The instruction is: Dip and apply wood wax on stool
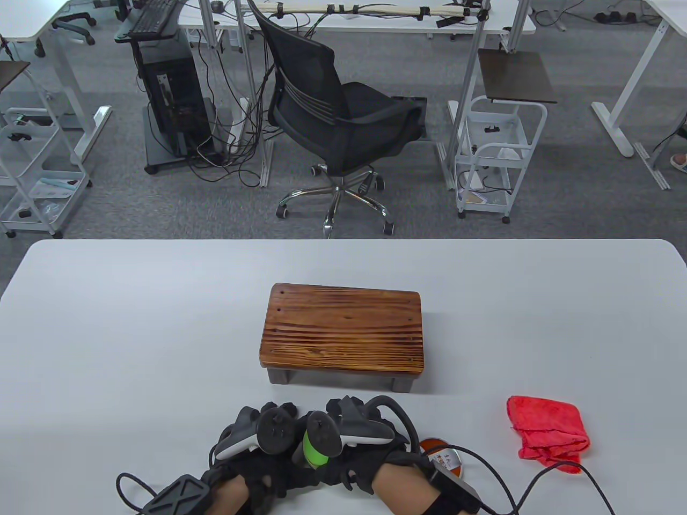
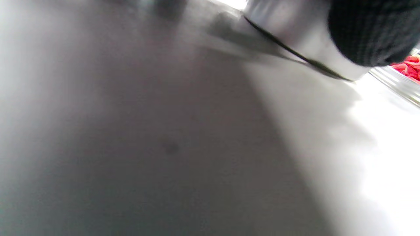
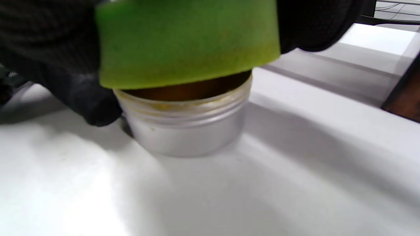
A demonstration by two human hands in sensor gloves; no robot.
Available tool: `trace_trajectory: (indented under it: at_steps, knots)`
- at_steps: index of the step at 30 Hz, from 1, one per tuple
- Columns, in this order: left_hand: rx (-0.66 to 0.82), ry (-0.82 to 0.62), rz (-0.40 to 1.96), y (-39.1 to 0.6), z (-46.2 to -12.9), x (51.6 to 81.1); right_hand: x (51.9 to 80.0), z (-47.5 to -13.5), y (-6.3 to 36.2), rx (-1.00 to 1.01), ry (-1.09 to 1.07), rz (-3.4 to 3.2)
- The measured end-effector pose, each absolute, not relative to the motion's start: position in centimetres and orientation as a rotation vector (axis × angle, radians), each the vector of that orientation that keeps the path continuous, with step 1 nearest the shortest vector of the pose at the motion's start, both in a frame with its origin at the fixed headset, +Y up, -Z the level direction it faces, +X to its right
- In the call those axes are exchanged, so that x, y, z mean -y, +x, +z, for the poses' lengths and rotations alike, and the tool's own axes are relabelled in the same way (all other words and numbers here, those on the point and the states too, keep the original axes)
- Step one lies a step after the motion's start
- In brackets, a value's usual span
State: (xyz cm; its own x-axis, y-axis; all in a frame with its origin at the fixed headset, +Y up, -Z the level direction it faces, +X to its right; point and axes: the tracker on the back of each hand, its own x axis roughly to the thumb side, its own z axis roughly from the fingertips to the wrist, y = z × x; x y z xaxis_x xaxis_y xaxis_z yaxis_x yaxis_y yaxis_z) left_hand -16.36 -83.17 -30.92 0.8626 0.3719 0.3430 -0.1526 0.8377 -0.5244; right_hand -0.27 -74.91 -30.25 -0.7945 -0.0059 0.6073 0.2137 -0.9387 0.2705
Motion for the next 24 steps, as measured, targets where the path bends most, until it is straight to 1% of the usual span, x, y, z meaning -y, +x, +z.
trace_trajectory:
  at_steps: [10, 15, 17, 19, 21, 24]
  knots:
    - [0.450, -0.501, 0.282, -16.4, -30.9, 83.1, 74.8, -30.3, 0.1, 0.509, -0.947, -2.837]
    - [0.451, -0.468, 0.289, -17.0, -30.6, 82.5, 73.3, -30.4, 1.0, 0.475, -0.952, -2.889]
    - [0.449, -0.437, 0.294, -17.6, -30.5, 81.8, 72.2, -30.6, 1.6, 0.446, -0.955, -2.922]
    - [0.460, -0.403, 0.325, -18.4, -30.3, 80.5, 70.9, -31.0, 2.5, 0.415, -0.945, -2.965]
    - [0.460, -0.310, 0.378, -19.6, -30.2, 78.5, 69.5, -31.6, 3.8, 0.366, -0.916, -3.009]
    - [0.426, -0.185, 0.440, -21.2, -30.7, 76.4, 67.8, -32.9, 5.6, 0.329, -0.867, -3.072]
